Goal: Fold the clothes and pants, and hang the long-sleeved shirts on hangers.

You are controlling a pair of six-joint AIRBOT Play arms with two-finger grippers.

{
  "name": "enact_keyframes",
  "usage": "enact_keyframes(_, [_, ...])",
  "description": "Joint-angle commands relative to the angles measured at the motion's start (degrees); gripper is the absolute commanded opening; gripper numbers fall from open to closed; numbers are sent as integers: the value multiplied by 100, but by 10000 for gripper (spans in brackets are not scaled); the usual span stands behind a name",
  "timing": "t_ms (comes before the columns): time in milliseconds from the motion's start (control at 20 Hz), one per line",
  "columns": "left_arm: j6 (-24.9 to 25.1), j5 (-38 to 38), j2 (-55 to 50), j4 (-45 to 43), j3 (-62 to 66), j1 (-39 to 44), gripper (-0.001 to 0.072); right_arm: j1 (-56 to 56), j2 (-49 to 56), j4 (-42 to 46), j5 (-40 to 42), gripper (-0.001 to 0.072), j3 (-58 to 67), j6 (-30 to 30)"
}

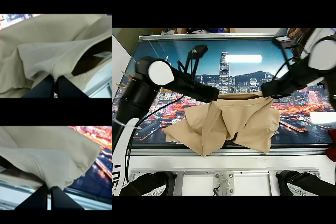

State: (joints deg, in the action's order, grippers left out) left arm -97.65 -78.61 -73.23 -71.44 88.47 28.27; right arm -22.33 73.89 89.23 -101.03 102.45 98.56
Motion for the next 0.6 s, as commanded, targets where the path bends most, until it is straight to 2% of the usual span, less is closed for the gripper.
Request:
enact_keyframes(0, [186, 57, -22, 197, -678, -136, 22, 79, 269, -361, 844, 30, -501, -387])
enact_keyframes(200, [186, 468, 254, 192, -1432, -254, 23, 79, 273, -621, 1434, 41, -1174, -282])
enact_keyframes(250, [184, 516, 337, 197, -1558, -284, 22, 79, 271, -758, 1449, 95, -1185, -282])
enact_keyframes(300, [184, 551, 426, 197, -1679, -291, 23, 79, 245, -876, 1506, 313, -1185, -284])
enact_keyframes(350, [186, 551, 492, 195, -1755, -291, 22, 79, 195, -946, 1582, 561, -1185, -280])
enact_keyframes(400, [184, 553, 549, 199, -1810, -275, 22, 76, 120, -960, 1631, 630, -1185, -280])
enact_keyframes(550, [184, 669, 787, 195, -2009, -98, 22, 28, -302, -933, 1655, 629, -1185, -76])
